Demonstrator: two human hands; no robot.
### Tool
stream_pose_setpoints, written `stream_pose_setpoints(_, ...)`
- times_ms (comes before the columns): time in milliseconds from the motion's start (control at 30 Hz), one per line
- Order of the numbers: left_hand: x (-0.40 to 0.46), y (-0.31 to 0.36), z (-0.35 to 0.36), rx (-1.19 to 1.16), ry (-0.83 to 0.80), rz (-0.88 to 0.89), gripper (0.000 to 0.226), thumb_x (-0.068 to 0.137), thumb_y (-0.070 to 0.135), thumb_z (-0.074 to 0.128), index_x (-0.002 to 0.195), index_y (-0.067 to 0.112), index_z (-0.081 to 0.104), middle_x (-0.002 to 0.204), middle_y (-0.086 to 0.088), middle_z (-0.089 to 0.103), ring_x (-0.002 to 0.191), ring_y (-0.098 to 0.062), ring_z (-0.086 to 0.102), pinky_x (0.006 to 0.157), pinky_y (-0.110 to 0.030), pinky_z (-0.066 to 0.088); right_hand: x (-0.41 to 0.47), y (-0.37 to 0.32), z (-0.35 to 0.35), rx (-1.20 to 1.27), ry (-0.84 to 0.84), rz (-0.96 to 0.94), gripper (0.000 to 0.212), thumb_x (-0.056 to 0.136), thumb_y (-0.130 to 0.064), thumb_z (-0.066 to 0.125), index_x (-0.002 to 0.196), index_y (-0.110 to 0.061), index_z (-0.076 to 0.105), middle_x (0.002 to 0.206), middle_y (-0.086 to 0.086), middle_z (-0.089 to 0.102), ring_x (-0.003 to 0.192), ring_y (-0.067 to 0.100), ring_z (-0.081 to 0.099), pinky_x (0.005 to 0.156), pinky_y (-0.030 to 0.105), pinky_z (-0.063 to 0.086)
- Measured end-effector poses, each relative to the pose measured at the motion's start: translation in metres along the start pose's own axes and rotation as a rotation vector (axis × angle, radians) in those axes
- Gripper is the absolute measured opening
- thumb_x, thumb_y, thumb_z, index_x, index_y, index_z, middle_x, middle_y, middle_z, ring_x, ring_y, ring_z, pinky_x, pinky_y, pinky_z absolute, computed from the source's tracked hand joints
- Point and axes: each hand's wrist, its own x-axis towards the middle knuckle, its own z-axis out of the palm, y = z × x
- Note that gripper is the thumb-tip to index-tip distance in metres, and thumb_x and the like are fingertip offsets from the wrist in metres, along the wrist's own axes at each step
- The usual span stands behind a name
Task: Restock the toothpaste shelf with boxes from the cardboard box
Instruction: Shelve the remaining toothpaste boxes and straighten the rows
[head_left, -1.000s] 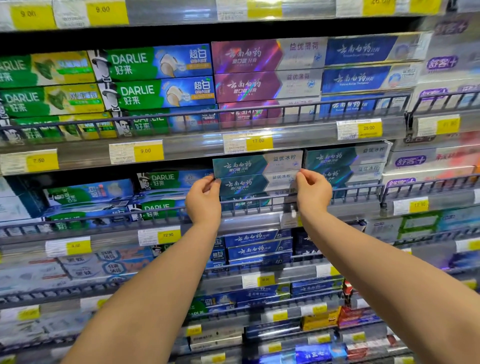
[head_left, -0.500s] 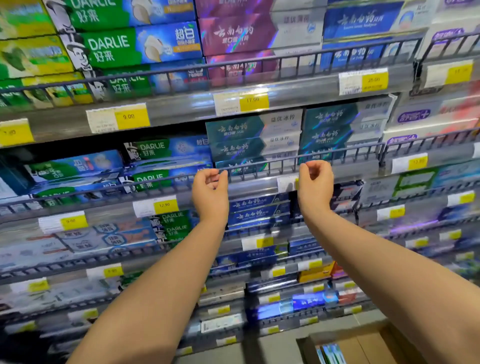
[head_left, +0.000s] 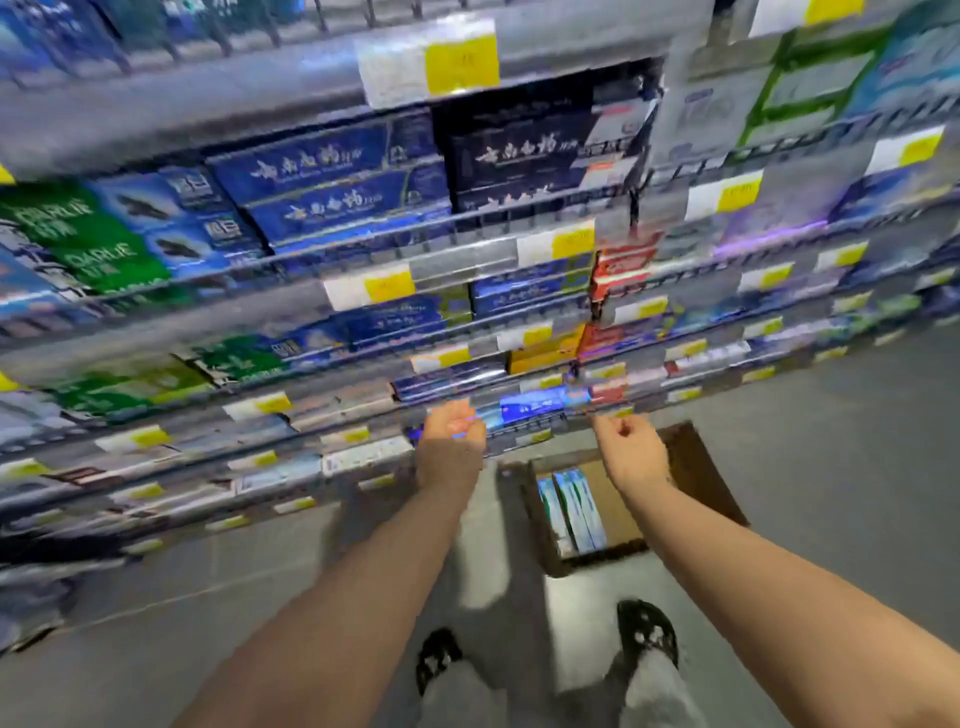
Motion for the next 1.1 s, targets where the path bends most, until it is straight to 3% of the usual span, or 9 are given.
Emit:
stream_pose_setpoints(100,-0.009,-0.047,0.055,0.040,-0.042,-0.110,0.021,0.089,0.003,0.054,0.082,0.022,0.052,0.070,0.002,0.053,0.059,-0.016,0.051,0.046,-0.017,0.050,0.041,0.058,-0.013,-0.110,-0.121,0.046,0.035,0.091,-0.033,0.050,0.061,-0.015,0.047,0.080,0.016,0.055,0.092,0.034,0.057,0.075,0.031,0.035)
stream_pose_setpoints(233,-0.020,-0.119,0.139,0.072,-0.051,-0.254,0.013,0.078,0.020,0.063,0.074,0.028,0.053,0.077,-0.004,0.061,0.075,-0.027,0.062,0.072,-0.051,0.056,0.096,0.123,-0.023,-0.218,-0.275,0.082,0.037,0.092,-0.032,0.048,0.057,-0.019,0.042,0.071,0.012,0.051,0.078,0.025,0.051,0.073,0.034,0.037)
stream_pose_setpoints(367,-0.023,-0.177,0.208,-0.010,-0.072,-0.422,0.010,0.093,0.012,0.052,0.092,0.022,0.052,0.096,-0.005,0.058,0.079,-0.020,0.057,0.055,-0.027,0.050,0.146,0.185,-0.018,-0.255,-0.341,0.105,0.032,0.089,-0.032,0.057,0.062,-0.017,0.048,0.064,0.003,0.054,0.066,0.020,0.051,0.065,0.028,0.032)
stream_pose_setpoints(567,0.014,-0.291,0.277,0.091,-0.133,-0.447,0.015,0.097,0.017,0.044,0.107,0.026,0.052,0.113,-0.003,0.061,0.096,-0.020,0.061,0.084,-0.036,0.053,0.219,0.292,0.038,-0.306,-0.487,0.120,0.021,0.089,-0.030,0.059,0.088,-0.009,0.060,0.074,0.003,0.059,0.079,0.021,0.056,0.072,0.029,0.041)
stream_pose_setpoints(667,0.050,-0.347,0.307,0.182,-0.212,-0.425,0.024,0.100,0.012,0.037,0.120,0.019,0.046,0.101,0.004,0.054,0.085,-0.006,0.052,0.070,-0.010,0.042,0.261,0.339,0.078,-0.377,-0.526,0.095,0.028,0.091,-0.025,0.057,0.109,-0.003,0.059,0.097,0.009,0.059,0.091,0.023,0.055,0.071,0.022,0.035)
stream_pose_setpoints(767,0.090,-0.397,0.334,0.267,-0.225,-0.465,0.037,0.100,0.013,0.032,0.136,0.017,0.041,0.130,-0.006,0.050,0.113,-0.018,0.051,0.093,-0.021,0.040,0.305,0.383,0.124,-0.461,-0.639,0.100,0.034,0.093,-0.021,0.053,0.118,0.003,0.056,0.116,0.018,0.059,0.111,0.032,0.054,0.088,0.033,0.041)
stream_pose_setpoints(833,0.114,-0.425,0.347,0.293,-0.190,-0.515,0.039,0.099,0.012,0.032,0.137,0.019,0.040,0.138,-0.010,0.046,0.122,-0.026,0.047,0.100,-0.028,0.040,0.330,0.406,0.153,-0.458,-0.673,0.102,0.039,0.090,-0.030,0.059,0.118,-0.004,0.057,0.117,0.014,0.062,0.102,0.027,0.059,0.086,0.033,0.047)
stream_pose_setpoints(933,0.146,-0.454,0.367,0.333,-0.171,-0.514,0.040,0.097,0.005,0.034,0.136,0.012,0.040,0.136,-0.011,0.046,0.123,-0.027,0.047,0.093,-0.021,0.035,0.360,0.432,0.196,-0.367,-0.634,0.171,0.052,0.082,-0.037,0.068,0.119,-0.004,0.055,0.113,0.014,0.062,0.097,0.026,0.059,0.076,0.030,0.046)
stream_pose_setpoints(1100,0.169,-0.484,0.387,0.432,-0.156,-0.442,0.036,0.090,0.006,0.048,0.125,0.007,0.051,0.124,-0.011,0.055,0.118,-0.028,0.052,0.094,-0.029,0.041,0.411,0.506,0.248,-0.313,-0.741,0.112,0.117,0.030,-0.073,0.065,0.127,-0.010,0.052,0.126,0.014,0.059,0.110,0.030,0.059,0.094,0.046,0.050)
